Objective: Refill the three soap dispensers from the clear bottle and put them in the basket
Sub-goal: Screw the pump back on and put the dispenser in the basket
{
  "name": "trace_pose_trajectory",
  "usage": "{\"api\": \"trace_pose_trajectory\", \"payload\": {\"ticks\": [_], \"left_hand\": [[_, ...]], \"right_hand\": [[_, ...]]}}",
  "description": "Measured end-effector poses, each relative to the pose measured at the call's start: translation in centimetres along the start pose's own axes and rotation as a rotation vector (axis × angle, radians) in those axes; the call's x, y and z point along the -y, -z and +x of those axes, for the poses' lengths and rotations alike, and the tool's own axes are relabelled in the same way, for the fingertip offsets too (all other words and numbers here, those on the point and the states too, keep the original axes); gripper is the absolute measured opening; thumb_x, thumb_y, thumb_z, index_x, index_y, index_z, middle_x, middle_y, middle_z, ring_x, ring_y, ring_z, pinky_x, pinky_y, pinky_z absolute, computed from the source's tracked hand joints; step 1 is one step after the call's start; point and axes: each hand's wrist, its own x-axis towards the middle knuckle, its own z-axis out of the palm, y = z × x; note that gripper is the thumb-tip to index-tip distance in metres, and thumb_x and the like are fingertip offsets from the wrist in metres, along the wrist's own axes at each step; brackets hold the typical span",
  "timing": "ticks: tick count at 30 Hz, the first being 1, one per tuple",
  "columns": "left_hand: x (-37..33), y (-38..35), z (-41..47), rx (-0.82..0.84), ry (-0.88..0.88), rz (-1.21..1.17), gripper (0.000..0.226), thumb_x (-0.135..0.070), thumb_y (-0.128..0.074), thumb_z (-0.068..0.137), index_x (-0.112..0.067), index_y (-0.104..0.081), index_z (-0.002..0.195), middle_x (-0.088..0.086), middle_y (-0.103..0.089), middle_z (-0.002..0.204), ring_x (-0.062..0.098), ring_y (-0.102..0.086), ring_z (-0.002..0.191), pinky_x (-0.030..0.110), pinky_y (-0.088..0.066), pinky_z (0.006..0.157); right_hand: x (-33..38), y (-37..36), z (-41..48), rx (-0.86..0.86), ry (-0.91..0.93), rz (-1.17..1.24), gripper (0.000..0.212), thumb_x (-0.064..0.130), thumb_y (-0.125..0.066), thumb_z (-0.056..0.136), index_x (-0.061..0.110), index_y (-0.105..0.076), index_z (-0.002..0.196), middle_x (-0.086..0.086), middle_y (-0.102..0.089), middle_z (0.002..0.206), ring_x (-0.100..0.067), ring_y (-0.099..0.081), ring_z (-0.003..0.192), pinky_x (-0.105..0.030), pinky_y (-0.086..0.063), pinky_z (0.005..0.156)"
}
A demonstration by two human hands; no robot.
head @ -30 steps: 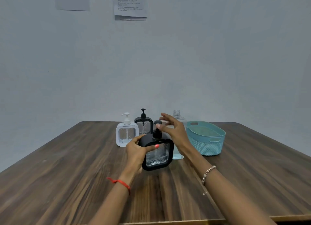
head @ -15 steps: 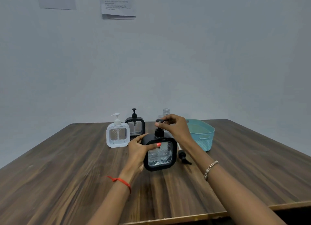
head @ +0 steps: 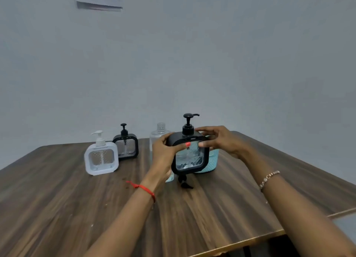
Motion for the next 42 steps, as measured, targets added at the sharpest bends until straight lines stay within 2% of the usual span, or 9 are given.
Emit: {"api": "trace_pose_trajectory", "payload": {"ticks": [4, 9, 13, 19, 24, 28, 31, 37, 42], "left_hand": [[-0.1, -3.1, 2.5, 0.083, -0.073, 0.134, 0.037, 0.004, -0.072, 0.072, -0.014, -0.059, 0.101, 0.002, -0.066, 0.097, 0.021, -0.064, 0.094, 0.032, -0.053, 0.083], [0.1, -5.7, 6.6, 0.086, -0.178, 0.295, 0.054, -0.002, -0.066, 0.082, -0.005, -0.046, 0.132, 0.007, -0.056, 0.122, 0.02, -0.053, 0.11, 0.036, -0.046, 0.099], [1.3, -6.7, 9.1, 0.079, -0.247, 0.387, 0.041, 0.002, -0.064, 0.081, -0.005, -0.054, 0.12, 0.005, -0.058, 0.111, 0.019, -0.054, 0.1, 0.032, -0.047, 0.09], [5.3, -6.5, 11.2, 0.071, -0.228, 0.546, 0.026, 0.001, -0.064, 0.081, -0.002, -0.061, 0.107, 0.001, -0.057, 0.095, 0.016, -0.051, 0.088, 0.027, -0.041, 0.077], [8.3, -5.7, 11.8, 0.128, -0.112, 0.631, 0.02, -0.001, -0.062, 0.083, 0.001, -0.061, 0.103, 0.012, -0.062, 0.098, 0.019, -0.053, 0.088, 0.031, -0.043, 0.076], [9.6, -5.0, 11.5, 0.164, -0.063, 0.691, 0.024, -0.002, -0.065, 0.082, 0.001, -0.064, 0.106, 0.008, -0.064, 0.099, 0.015, -0.054, 0.088, 0.025, -0.04, 0.073], [9.9, -4.7, 11.5, 0.154, -0.055, 0.723, 0.021, -0.005, -0.069, 0.079, 0.001, -0.067, 0.099, 0.011, -0.067, 0.098, 0.016, -0.056, 0.084, 0.02, -0.041, 0.061], [9.9, -4.6, 11.1, 0.159, -0.064, 0.765, 0.022, -0.009, -0.069, 0.079, 0.002, -0.068, 0.098, 0.013, -0.069, 0.098, 0.017, -0.057, 0.084, 0.024, -0.043, 0.067], [9.5, -4.6, 10.7, 0.213, -0.085, 0.942, 0.01, -0.015, -0.06, 0.085, -0.005, -0.061, 0.085, 0.003, -0.058, 0.076, 0.012, -0.048, 0.071, 0.005, -0.033, 0.056]], "right_hand": [[0.0, 3.4, 1.4, -0.04, 0.032, 0.024, 0.052, -0.002, -0.066, 0.081, 0.012, -0.053, 0.129, -0.01, -0.058, 0.125, -0.021, -0.057, 0.113, -0.028, -0.057, 0.078], [-1.3, 6.4, 3.9, -0.168, 0.092, 0.106, 0.053, -0.009, -0.062, 0.08, 0.023, -0.058, 0.122, -0.002, -0.063, 0.117, -0.015, -0.059, 0.11, -0.033, -0.056, 0.084], [-3.3, 6.7, 6.0, -0.212, 0.118, 0.148, 0.055, -0.014, -0.06, 0.08, 0.02, -0.057, 0.122, -0.007, -0.063, 0.117, -0.015, -0.062, 0.105, -0.031, -0.056, 0.083], [-7.2, 5.7, 8.2, -0.213, 0.05, 0.03, 0.055, -0.016, -0.056, 0.08, 0.008, -0.054, 0.128, -0.01, -0.06, 0.122, -0.02, -0.052, 0.12, -0.037, -0.044, 0.101], [-10.2, 4.9, 8.6, -0.186, -0.115, -0.128, 0.049, -0.002, -0.059, 0.085, 0.018, -0.052, 0.13, -0.004, -0.053, 0.121, -0.017, -0.045, 0.114, -0.03, -0.038, 0.093], [-11.9, 4.2, 8.8, -0.139, -0.201, -0.22, 0.051, 0.006, -0.06, 0.086, 0.022, -0.05, 0.133, -0.007, -0.051, 0.133, -0.023, -0.045, 0.123, -0.041, -0.037, 0.105], [-12.7, 4.1, 8.7, -0.134, -0.223, -0.29, 0.052, 0.013, -0.062, 0.084, 0.029, -0.051, 0.132, -0.003, -0.053, 0.135, -0.023, -0.043, 0.126, -0.047, -0.034, 0.107], [-12.4, 3.7, 8.4, -0.148, -0.229, -0.282, 0.049, 0.004, -0.061, 0.083, 0.021, -0.055, 0.129, -0.004, -0.055, 0.134, -0.021, -0.043, 0.128, -0.043, -0.033, 0.109], [-12.6, 3.1, 8.4, -0.197, -0.248, -0.256, 0.052, 0.004, -0.058, 0.076, 0.025, -0.061, 0.123, -0.002, -0.057, 0.131, -0.021, -0.045, 0.125, -0.048, -0.032, 0.108]]}}
